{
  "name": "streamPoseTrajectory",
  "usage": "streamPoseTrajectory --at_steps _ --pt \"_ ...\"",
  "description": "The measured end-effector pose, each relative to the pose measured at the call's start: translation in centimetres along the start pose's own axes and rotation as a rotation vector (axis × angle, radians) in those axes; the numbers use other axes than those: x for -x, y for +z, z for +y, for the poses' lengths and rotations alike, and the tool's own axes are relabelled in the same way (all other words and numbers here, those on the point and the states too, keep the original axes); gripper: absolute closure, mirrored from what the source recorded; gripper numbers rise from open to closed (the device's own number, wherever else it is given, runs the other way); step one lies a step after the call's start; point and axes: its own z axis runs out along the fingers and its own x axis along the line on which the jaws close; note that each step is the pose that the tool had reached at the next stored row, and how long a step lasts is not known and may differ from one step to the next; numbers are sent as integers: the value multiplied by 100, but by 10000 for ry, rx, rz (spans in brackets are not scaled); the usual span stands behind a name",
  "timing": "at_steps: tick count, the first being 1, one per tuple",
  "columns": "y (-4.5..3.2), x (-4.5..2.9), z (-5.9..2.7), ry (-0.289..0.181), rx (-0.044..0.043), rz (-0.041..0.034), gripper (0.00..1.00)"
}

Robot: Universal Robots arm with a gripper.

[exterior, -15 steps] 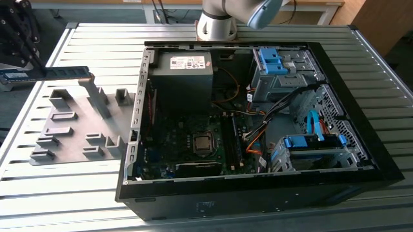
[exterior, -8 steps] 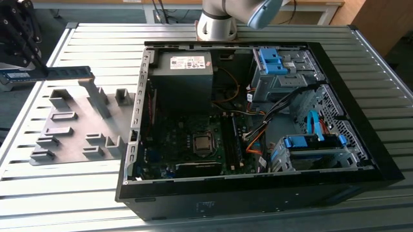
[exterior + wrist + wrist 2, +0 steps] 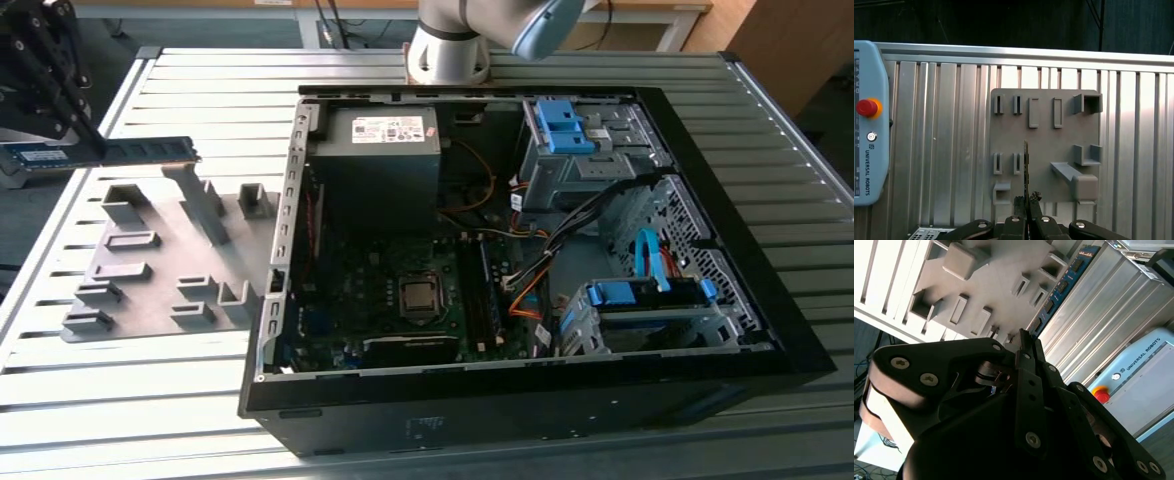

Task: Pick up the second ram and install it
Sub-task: 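Pick up the second ram and move it above second insertion slot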

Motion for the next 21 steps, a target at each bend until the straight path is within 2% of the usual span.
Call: streamPoseTrajectory --at_steps 21 --pt "-4 -5 -233 1 21 0 86"
